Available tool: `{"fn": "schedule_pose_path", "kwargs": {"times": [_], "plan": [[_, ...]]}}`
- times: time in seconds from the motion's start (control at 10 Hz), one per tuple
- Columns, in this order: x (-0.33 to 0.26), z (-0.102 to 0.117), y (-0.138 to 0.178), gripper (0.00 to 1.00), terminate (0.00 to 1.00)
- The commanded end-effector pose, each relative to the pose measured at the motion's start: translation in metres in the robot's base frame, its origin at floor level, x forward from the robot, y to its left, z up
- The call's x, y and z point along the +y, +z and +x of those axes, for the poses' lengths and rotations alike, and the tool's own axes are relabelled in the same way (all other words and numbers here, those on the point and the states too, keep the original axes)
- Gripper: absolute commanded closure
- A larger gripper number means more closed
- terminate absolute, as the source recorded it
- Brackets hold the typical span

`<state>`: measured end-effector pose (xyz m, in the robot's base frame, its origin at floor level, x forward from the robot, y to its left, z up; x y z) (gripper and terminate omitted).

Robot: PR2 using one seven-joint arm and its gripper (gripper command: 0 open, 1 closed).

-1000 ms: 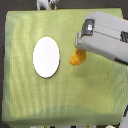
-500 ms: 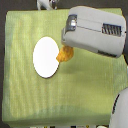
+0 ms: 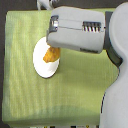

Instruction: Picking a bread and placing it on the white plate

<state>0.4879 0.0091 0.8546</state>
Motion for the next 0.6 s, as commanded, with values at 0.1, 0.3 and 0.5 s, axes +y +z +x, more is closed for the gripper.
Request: {"fn": "schedule_pose_path", "kwargs": {"times": [0.1, 0.3, 0.5], "plan": [[0.056, 0.008, -0.035, 1.0, 0.0], [0.056, 0.009, -0.04, 1.0, 0.0], [0.058, 0.008, -0.046, 1.0, 0.0]]}}
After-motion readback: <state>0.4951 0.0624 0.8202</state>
